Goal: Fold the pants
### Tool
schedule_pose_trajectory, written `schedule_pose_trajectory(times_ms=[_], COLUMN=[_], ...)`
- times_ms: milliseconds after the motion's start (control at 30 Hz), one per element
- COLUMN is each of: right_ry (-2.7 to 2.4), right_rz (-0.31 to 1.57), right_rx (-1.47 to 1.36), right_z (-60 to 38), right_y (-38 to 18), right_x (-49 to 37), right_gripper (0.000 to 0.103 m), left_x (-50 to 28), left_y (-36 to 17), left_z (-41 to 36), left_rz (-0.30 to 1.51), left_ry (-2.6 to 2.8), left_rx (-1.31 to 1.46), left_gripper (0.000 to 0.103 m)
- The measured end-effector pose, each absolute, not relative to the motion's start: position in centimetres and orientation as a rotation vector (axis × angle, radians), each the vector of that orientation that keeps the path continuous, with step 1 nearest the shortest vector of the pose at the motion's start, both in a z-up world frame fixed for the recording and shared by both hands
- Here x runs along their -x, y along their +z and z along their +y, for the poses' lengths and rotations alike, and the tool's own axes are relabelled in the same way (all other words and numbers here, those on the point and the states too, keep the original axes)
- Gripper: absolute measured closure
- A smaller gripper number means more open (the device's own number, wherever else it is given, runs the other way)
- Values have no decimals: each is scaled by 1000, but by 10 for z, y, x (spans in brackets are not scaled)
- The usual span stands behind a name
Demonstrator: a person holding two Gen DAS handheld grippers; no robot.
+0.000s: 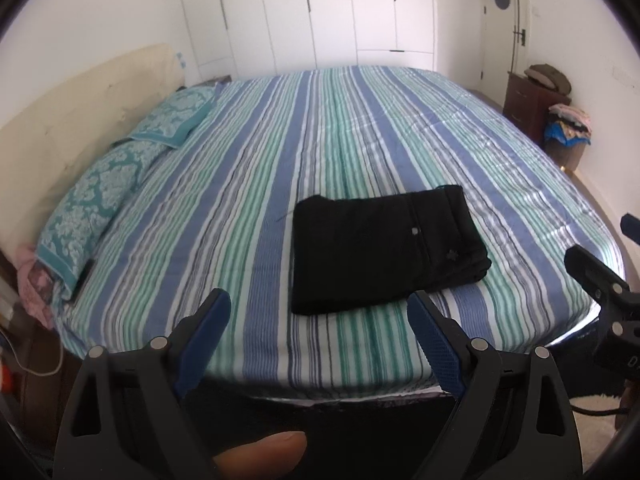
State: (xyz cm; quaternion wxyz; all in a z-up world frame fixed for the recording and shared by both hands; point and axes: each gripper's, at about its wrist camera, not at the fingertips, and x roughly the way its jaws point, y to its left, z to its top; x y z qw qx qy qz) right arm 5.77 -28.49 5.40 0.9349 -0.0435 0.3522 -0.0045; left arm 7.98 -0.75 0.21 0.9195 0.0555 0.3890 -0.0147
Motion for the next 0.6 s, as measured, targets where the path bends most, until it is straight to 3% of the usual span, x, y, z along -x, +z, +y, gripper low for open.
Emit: schedule_pose_trajectory(times_ms=[600], right_ry=[3], right_rz=[766], right_rx=[112], right_z=[-277], right_y=[41], right_x=[-55], right_gripper=[0], left_x=[-82], left_y=[-4], left_z=[-1], left_rz=[842], left_ry=[-10], left_rx=[-73], left_gripper=[11])
